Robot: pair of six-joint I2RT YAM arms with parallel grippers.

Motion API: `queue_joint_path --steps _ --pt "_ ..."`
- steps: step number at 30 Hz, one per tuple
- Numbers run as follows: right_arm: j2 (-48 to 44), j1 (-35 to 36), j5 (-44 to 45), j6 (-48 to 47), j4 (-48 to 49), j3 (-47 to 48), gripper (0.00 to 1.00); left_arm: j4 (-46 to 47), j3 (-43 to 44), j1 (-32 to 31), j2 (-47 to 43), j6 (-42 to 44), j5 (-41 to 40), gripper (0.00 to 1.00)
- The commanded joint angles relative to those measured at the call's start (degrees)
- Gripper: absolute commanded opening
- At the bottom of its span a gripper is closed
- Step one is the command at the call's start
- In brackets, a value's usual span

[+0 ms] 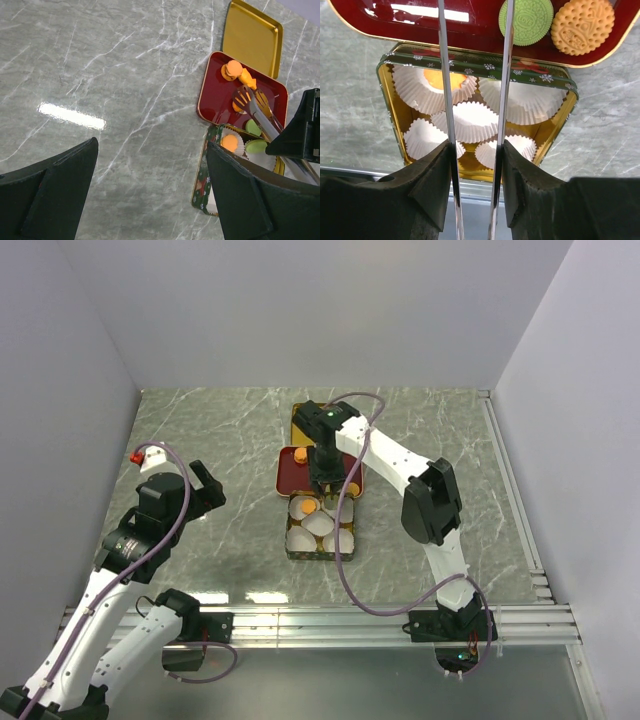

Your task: Pack the cookies

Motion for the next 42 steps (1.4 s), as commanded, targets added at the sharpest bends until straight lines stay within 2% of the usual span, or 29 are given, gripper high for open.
queue_joint_path --steps 1,25,31,42 --pt "-4.52 -0.3 1.7 -0.75 -1.03 3.13 0.46 1.4 0.12 0.22 -0.14 0.06 -0.37 0.95" --pt "-14.0 -2.32 4.6 -1.19 -4.99 5.85 0.45 1.66 -0.14 0.13 -1.55 -0.21 -0.11 0.94" --pt "-24.18 -2.14 1.35 0.12 -0.51 -1.87 0.45 1.92 -0.15 0.05 -1.11 0.14 0.51 0.94" --pt "-44.06 -0.92 -1.2 4.52 7.84 -25.51 0.46 1.92 -0.14 -1.45 -0.58 0.06 0.77 0.93"
